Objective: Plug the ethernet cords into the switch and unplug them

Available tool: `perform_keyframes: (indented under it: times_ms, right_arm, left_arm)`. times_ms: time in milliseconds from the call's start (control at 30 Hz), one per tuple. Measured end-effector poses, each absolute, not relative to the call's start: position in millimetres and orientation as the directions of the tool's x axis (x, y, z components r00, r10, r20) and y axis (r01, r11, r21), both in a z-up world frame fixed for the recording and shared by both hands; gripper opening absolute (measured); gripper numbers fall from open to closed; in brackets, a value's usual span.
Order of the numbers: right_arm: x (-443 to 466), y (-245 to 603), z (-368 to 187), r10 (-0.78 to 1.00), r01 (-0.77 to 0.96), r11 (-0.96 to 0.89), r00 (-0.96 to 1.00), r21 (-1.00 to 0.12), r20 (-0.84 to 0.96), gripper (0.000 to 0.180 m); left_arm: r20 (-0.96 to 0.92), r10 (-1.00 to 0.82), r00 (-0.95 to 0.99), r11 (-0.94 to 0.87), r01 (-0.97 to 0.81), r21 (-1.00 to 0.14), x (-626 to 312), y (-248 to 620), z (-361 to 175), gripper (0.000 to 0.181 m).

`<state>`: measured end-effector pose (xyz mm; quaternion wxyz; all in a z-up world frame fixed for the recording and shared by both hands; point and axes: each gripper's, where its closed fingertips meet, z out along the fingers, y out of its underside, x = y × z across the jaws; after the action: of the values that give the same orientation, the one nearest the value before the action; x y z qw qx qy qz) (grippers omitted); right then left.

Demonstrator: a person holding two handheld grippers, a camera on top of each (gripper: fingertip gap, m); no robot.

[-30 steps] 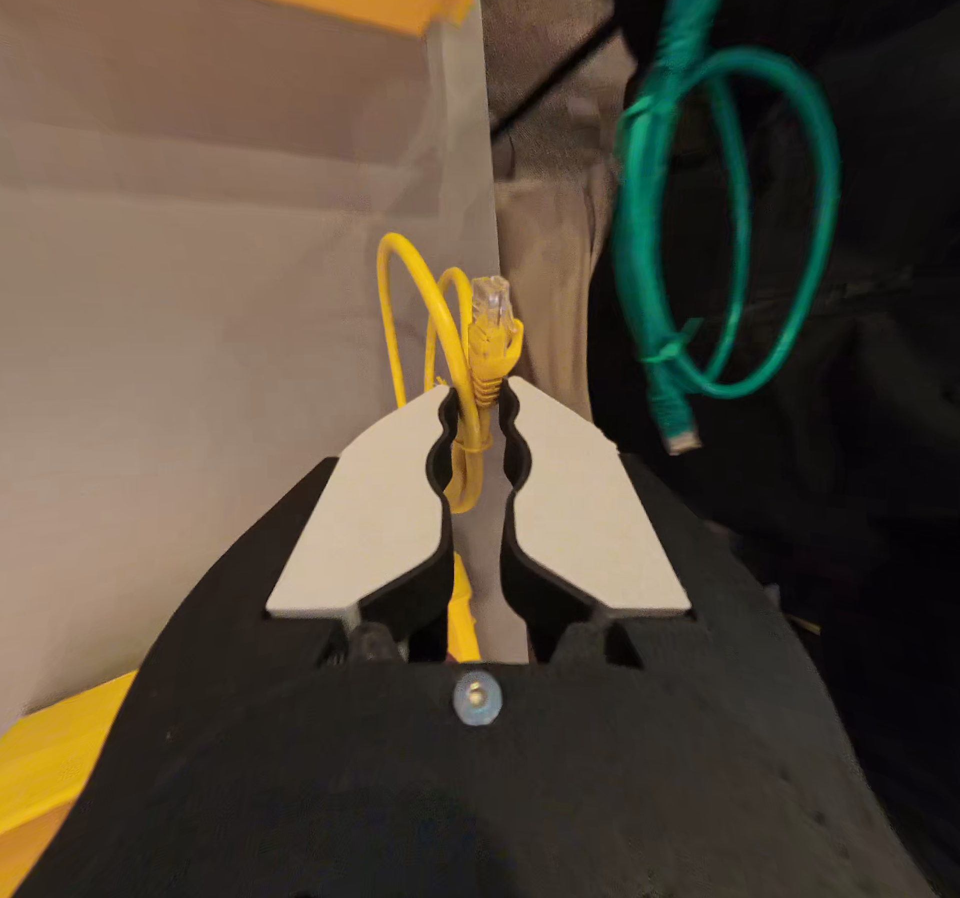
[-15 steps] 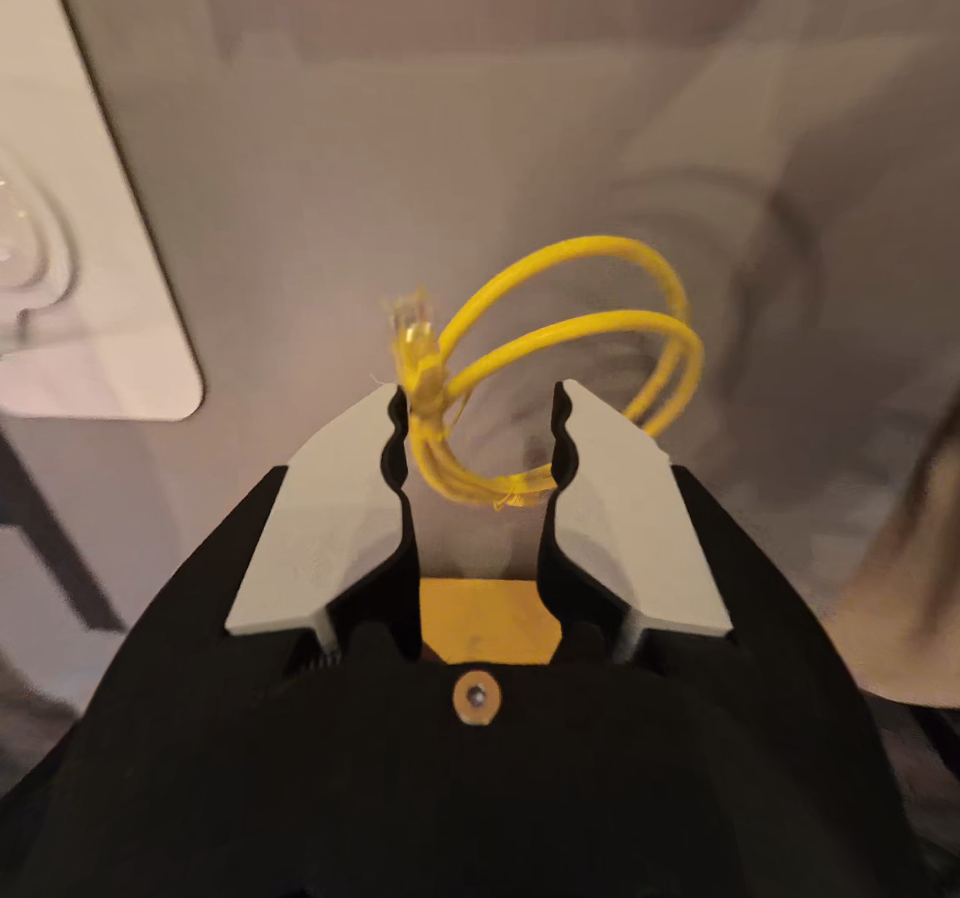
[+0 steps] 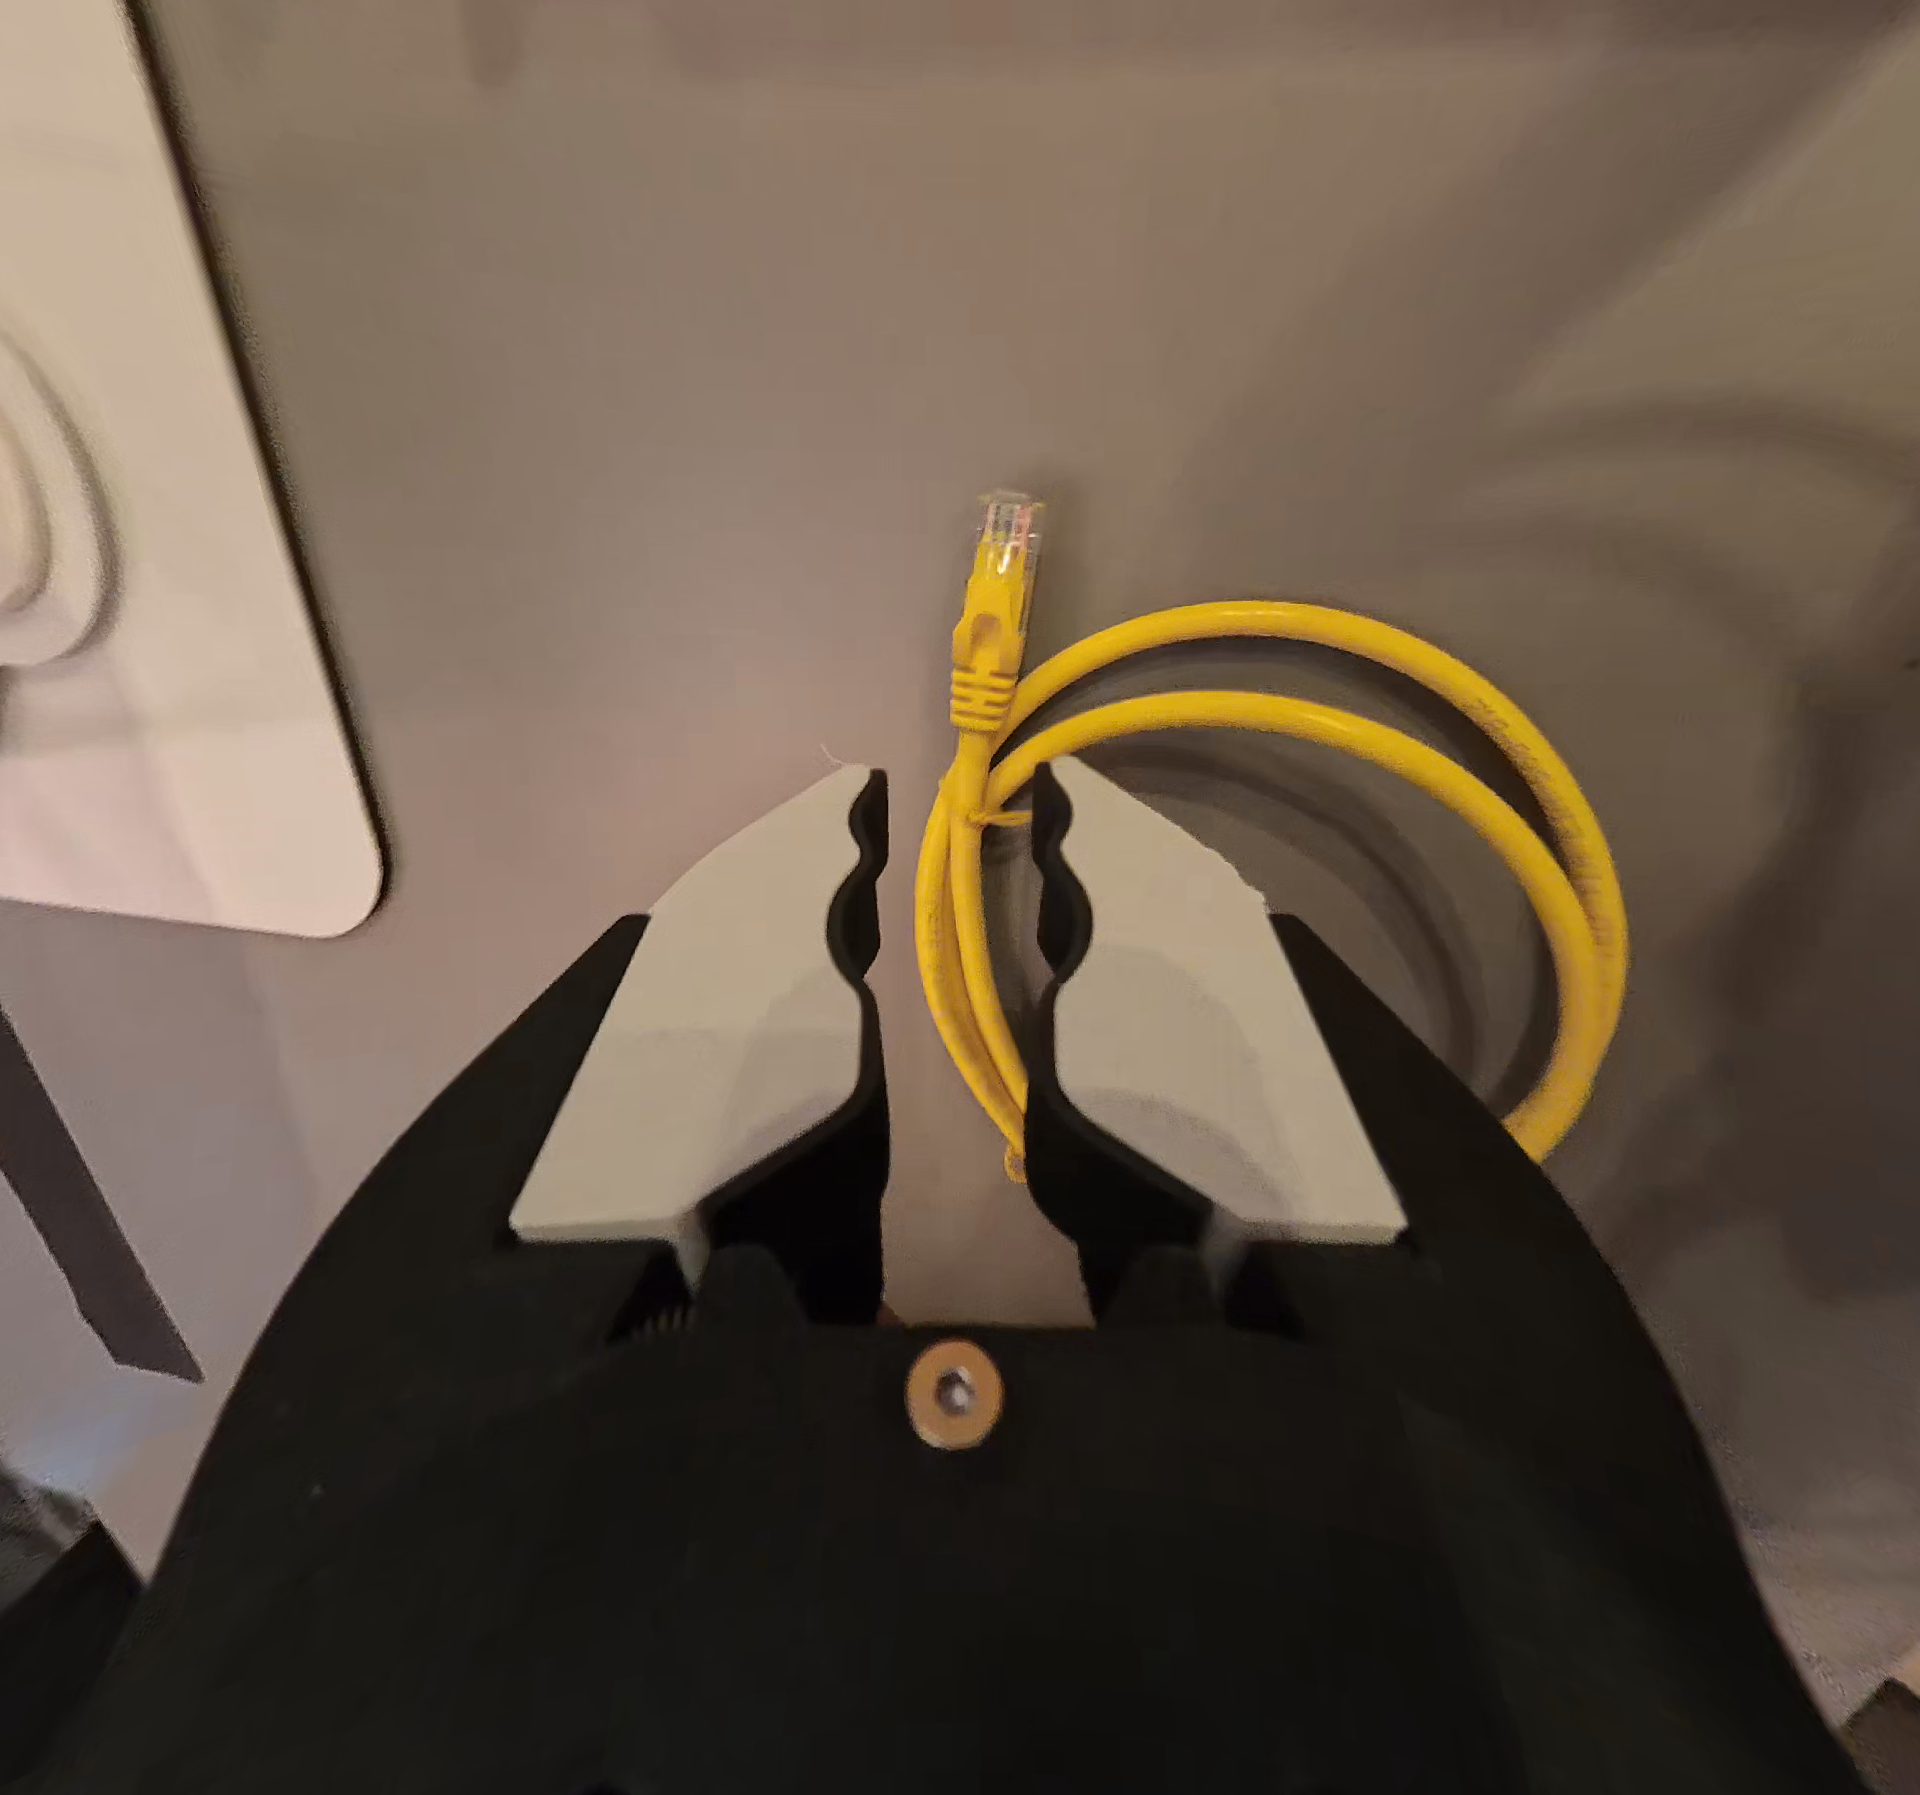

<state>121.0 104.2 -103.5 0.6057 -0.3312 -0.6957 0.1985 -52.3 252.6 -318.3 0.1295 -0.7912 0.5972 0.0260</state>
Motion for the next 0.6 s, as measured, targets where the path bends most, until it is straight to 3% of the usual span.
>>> perform_keyframes:
  times_ms: [300, 333, 600]
  right_arm:
    - [120.9, 103.7, -103.7, 0.693, 0.205, 0.711, -0.040, -0.673, 0.720, 0.027]
    - [120.0, 103.6, -104.1, 0.693, 0.206, 0.711, -0.043, -0.672, 0.720, 0.027]
    - [123.6, 104.5, -104.0, 0.693, 0.221, 0.708, -0.033, -0.671, 0.720, 0.027]
  left_arm:
    - [-0.084, -0.941, 0.328, -0.304, -0.927, -0.218, -37.1, 253.9, -332.7, 0.015]
    - [-0.093, -0.941, 0.325, -0.298, -0.927, -0.226, -37.1, 255.3, -332.0, 0.006]
    - [-0.079, -0.955, 0.286, -0.250, -0.920, -0.301, -28.0, 243.7, -322.9, 0.005]
